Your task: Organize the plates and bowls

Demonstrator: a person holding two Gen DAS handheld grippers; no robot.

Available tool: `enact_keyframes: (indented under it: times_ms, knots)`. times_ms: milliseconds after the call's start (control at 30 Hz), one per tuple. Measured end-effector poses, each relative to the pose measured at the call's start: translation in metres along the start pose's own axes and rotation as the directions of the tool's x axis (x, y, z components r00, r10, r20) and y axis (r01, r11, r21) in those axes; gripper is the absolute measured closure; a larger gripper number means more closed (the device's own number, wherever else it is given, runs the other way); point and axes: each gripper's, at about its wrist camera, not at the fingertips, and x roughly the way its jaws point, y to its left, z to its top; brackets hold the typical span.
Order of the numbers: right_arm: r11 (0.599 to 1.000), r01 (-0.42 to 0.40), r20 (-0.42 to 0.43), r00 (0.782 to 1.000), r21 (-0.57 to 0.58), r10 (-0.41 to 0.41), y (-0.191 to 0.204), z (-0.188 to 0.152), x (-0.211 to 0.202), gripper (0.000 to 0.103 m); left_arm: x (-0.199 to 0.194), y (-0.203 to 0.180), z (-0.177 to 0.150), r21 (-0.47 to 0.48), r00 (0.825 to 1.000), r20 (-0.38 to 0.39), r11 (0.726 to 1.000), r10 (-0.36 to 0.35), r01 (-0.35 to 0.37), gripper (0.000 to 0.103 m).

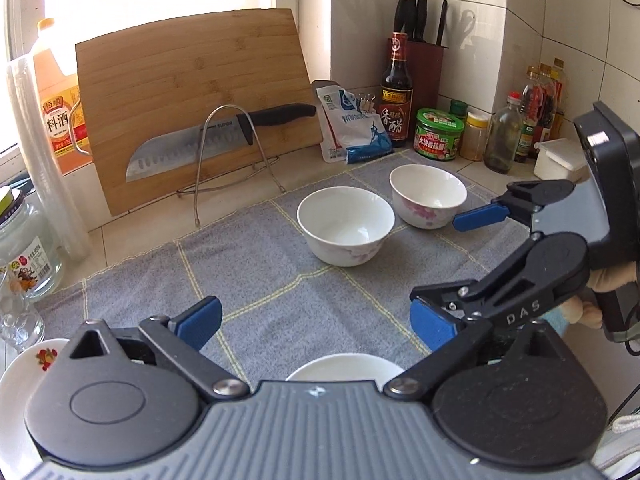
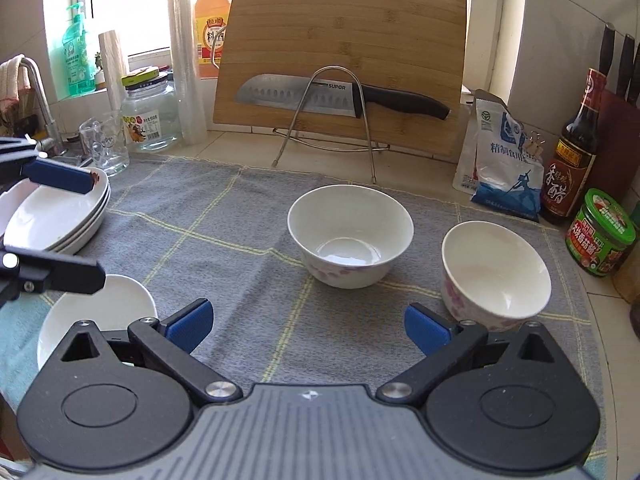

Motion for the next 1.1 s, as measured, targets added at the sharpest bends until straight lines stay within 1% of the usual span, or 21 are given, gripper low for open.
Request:
enact_keyframes:
  times_ms: [200, 367, 600, 767, 833, 933, 967, 1033, 1067, 1100]
  knots:
    - [1.000, -0.026, 0.011, 1.000, -0.013, 0.026, -0.014, -0.001, 0.009, 0.000, 0.029, -0.003, 0.023, 0.020, 1.000, -0.002, 1.000, 0.001, -0.001, 0.002]
    - [0.998, -0.052, 0.024, 0.998, -0.022, 0.053, -0.026, 0.002, 0.018, 0.000, 0.058, -0.003, 0.040, 0.036, 1.000, -0.023, 0.999, -0.002, 0.003, 0.002]
    - [0.998, -0.037, 0.018, 0.999, -0.047, 0.038, -0.033, 0.004, 0.038, 0.000, 0.103, 0.000, 0.060, 0.046, 0.998, -0.067, 0.999, -0.003, 0.007, 0.002]
    - [0.994, -0.027, 0.016, 0.999, -0.104, 0.029, -0.032, 0.008, 0.054, 0.000, 0.129, 0.002, 0.068, 0.049, 0.996, -0.093, 0.999, -0.012, 0.016, 0.003]
    - [0.992, -0.018, 0.022, 1.000, -0.126, 0.021, -0.031, 0.009, 0.058, 0.000, 0.140, 0.003, 0.070, 0.048, 0.993, -0.112, 0.998, -0.025, 0.031, 0.004]
    - [0.991, -0.026, 0.026, 0.999, -0.132, 0.030, -0.033, 0.012, 0.064, 0.000, 0.154, 0.003, 0.071, 0.047, 0.989, -0.141, 0.998, -0.045, 0.052, 0.007]
    - [0.991, -0.031, 0.026, 0.999, -0.130, 0.034, -0.034, 0.014, 0.066, 0.000, 0.158, 0.004, 0.071, 0.042, 0.988, -0.148, 0.997, -0.053, 0.060, 0.009]
    - [0.990, -0.029, 0.026, 0.999, -0.135, 0.033, -0.034, 0.016, 0.069, 0.000, 0.168, 0.007, 0.072, 0.026, 0.983, -0.170, 0.997, -0.069, 0.075, 0.018]
    - [0.989, -0.027, 0.028, 0.999, -0.143, 0.031, -0.034, 0.017, 0.070, 0.000, 0.171, 0.007, 0.073, 0.021, 0.981, -0.177, 0.996, -0.078, 0.083, 0.024]
    - [0.988, -0.026, 0.027, 0.999, -0.152, 0.031, -0.034, 0.018, 0.072, 0.000, 0.173, 0.008, 0.073, 0.020, 0.980, -0.181, 0.996, -0.085, 0.090, 0.026]
